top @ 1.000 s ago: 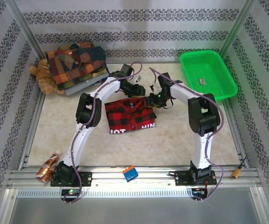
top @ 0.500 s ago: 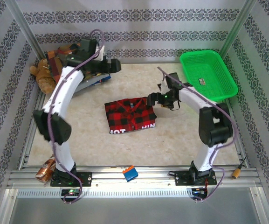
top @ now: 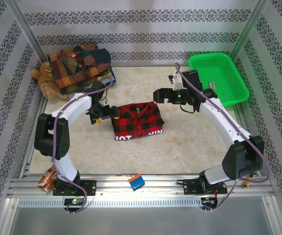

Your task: Fold and stack the long sleeve shirts

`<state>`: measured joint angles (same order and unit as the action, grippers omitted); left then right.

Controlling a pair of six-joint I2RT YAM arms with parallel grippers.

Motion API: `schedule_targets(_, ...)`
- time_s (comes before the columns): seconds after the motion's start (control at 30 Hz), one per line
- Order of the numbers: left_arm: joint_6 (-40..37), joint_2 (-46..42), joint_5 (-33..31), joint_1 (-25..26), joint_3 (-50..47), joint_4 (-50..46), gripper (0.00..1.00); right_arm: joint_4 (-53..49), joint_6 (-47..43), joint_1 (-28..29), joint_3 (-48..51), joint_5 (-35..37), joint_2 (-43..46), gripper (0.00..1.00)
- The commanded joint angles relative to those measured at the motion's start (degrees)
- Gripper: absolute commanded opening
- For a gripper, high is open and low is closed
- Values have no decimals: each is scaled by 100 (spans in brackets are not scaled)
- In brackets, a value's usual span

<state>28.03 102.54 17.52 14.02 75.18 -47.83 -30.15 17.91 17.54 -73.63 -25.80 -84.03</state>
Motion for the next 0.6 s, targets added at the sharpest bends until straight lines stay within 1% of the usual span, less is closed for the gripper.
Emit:
schedule_targets(0.0,279,260,-264,228,88,373,93,-70,101,68,100,-39,180,98)
schedule_targets(0.33,348,1086,-685,667,641,445,88,1,212,118,335,-105,409,98)
schedule_targets(0.5,343,1548,-954,859,940,306,81,50,234,118,358,-175,425,98)
schedule_targets(0.57,284,1726,-1043,946,1090,244,76,143,298,125,375,-209,427,98)
